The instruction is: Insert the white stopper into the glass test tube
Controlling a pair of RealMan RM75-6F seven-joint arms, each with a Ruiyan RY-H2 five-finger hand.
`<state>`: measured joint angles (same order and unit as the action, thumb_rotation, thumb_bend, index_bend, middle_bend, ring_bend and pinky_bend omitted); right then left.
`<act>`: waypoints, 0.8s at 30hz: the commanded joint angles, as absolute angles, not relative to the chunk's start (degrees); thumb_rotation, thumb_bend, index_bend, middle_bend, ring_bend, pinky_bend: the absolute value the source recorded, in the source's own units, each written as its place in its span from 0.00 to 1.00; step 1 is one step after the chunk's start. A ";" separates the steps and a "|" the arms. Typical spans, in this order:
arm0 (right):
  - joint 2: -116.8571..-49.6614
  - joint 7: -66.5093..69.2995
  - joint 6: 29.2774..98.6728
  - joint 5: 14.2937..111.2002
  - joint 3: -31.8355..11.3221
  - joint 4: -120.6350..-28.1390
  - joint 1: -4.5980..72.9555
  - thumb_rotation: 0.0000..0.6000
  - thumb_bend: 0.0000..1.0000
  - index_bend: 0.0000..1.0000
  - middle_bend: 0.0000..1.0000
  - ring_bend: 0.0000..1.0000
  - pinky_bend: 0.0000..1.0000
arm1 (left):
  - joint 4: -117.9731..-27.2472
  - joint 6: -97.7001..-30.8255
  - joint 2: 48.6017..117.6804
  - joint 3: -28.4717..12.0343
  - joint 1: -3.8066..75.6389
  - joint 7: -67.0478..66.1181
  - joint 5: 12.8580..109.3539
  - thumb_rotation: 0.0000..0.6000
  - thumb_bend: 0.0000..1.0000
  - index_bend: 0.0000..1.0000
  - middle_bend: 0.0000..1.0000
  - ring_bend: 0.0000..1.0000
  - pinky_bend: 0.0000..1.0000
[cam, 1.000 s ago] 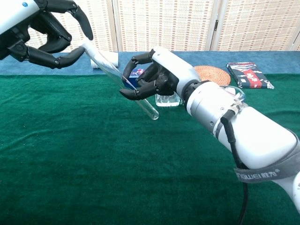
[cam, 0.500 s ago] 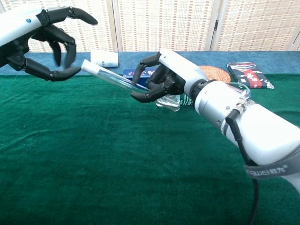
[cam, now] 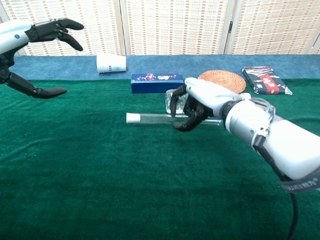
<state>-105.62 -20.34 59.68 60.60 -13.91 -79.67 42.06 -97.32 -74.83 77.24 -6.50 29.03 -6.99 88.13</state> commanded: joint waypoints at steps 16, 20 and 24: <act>-99.33 -19.07 65.66 67.60 -11.01 -84.39 37.70 1.00 0.53 0.25 0.99 1.00 1.00 | -97.02 -74.35 72.70 -6.22 26.49 -8.12 84.00 1.00 0.30 0.03 0.22 0.03 0.03; -90.10 -19.83 70.68 71.48 -9.47 -92.85 33.86 1.00 0.53 0.25 0.86 0.98 1.00 | -96.86 -74.76 69.75 -6.15 24.81 -8.09 81.67 1.00 0.30 0.09 0.22 0.04 0.03; -80.43 -20.68 75.74 75.72 -6.66 -99.50 29.25 1.00 0.53 0.25 0.61 0.79 0.82 | -96.28 -76.01 67.50 -5.71 22.71 -8.94 79.92 1.00 0.30 0.12 0.21 0.04 0.03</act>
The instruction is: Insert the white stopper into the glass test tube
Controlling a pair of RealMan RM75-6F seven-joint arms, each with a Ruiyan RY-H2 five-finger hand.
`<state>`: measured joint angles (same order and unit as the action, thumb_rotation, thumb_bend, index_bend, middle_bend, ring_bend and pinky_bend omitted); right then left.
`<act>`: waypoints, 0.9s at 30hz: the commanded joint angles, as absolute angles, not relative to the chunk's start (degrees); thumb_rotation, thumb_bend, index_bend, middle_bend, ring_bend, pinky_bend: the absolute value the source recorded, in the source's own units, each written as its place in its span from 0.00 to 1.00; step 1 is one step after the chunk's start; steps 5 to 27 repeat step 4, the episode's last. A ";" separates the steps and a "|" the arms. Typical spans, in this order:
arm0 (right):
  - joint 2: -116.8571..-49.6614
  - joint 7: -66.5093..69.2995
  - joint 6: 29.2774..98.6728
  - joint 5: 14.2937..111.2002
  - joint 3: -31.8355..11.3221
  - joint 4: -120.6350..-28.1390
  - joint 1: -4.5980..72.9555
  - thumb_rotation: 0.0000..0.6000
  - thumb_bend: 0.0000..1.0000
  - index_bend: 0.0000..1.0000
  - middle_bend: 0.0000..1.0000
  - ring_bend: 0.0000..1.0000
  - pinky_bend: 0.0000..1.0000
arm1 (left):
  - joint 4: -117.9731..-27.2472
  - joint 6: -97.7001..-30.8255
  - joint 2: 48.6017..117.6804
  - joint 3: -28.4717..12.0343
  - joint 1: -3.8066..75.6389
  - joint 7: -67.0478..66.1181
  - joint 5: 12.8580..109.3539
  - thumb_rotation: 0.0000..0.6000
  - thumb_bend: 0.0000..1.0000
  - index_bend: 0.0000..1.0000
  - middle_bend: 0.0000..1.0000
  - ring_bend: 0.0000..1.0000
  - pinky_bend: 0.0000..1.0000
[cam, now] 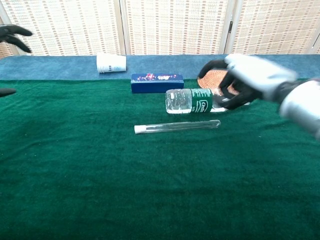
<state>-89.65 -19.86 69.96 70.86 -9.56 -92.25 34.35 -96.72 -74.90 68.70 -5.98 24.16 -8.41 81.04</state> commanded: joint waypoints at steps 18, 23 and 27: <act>-72.09 -17.29 79.69 78.67 -3.04 -103.79 23.87 1.00 0.53 0.15 0.31 0.43 0.46 | -95.46 -80.03 67.01 -5.24 19.55 -7.94 79.91 1.00 0.31 0.13 0.21 0.04 0.02; -72.09 -17.29 79.69 78.67 -3.04 -103.79 23.87 1.00 0.53 0.15 0.31 0.43 0.46 | -95.46 -80.03 67.01 -5.24 19.55 -7.94 79.91 1.00 0.31 0.13 0.21 0.04 0.02; -72.09 -17.29 79.69 78.67 -3.04 -103.79 23.87 1.00 0.53 0.15 0.31 0.43 0.46 | -95.46 -80.03 67.01 -5.24 19.55 -7.94 79.91 1.00 0.31 0.13 0.21 0.04 0.02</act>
